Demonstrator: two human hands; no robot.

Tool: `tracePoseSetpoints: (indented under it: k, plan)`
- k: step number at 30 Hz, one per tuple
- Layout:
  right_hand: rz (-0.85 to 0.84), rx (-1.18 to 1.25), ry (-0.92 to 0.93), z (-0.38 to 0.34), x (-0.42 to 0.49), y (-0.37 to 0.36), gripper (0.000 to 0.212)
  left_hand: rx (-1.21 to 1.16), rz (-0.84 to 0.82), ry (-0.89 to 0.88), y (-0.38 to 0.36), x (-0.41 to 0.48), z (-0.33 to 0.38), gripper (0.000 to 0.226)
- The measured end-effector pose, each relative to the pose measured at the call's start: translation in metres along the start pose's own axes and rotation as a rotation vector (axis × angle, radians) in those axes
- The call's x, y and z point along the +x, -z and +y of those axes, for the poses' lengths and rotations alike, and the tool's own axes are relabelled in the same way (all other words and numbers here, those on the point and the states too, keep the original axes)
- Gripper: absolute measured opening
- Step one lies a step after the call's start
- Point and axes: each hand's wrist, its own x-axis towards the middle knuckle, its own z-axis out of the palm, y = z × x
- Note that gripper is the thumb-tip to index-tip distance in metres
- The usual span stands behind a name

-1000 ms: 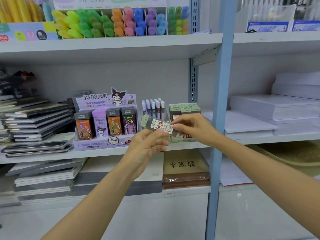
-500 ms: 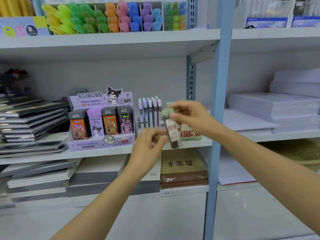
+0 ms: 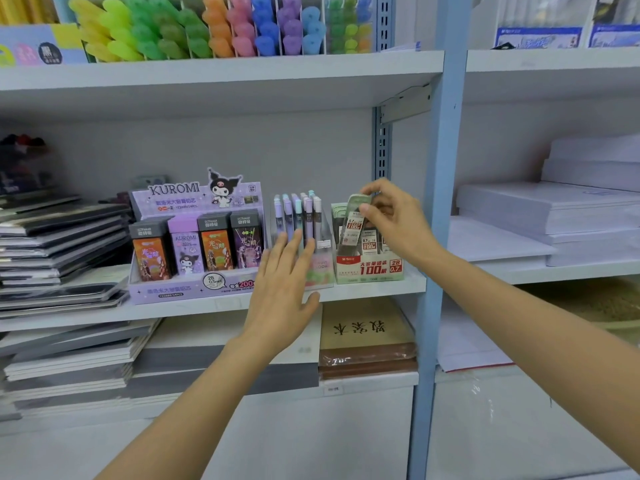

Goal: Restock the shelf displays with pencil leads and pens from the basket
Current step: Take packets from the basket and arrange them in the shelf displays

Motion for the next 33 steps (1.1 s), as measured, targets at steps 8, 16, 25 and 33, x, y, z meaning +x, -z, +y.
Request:
tracePoseSetpoints:
  k: [8,16,25,33]
  plan:
    - [-0.045,-0.22,0.081,0.016,0.001,-0.018,0.019,0.031,-0.001,-0.01,-0.004,0.0,-0.003,0.083]
    - [-0.032,-0.604,0.093,0.023,-0.001,-0.025,0.045,-0.031,0.062,-0.08,0.001,-0.011,-0.005,0.075]
    - [-0.347,-0.155,0.289,0.008,-0.109,-0.085,0.019,-0.195,0.098,0.089,-0.075,-0.146,-0.041,0.033]
    - [-1.286,-0.109,-0.221,0.106,-0.279,-0.214,0.019,-0.159,-0.733,0.295,-0.187,-0.344,-0.073,0.047]
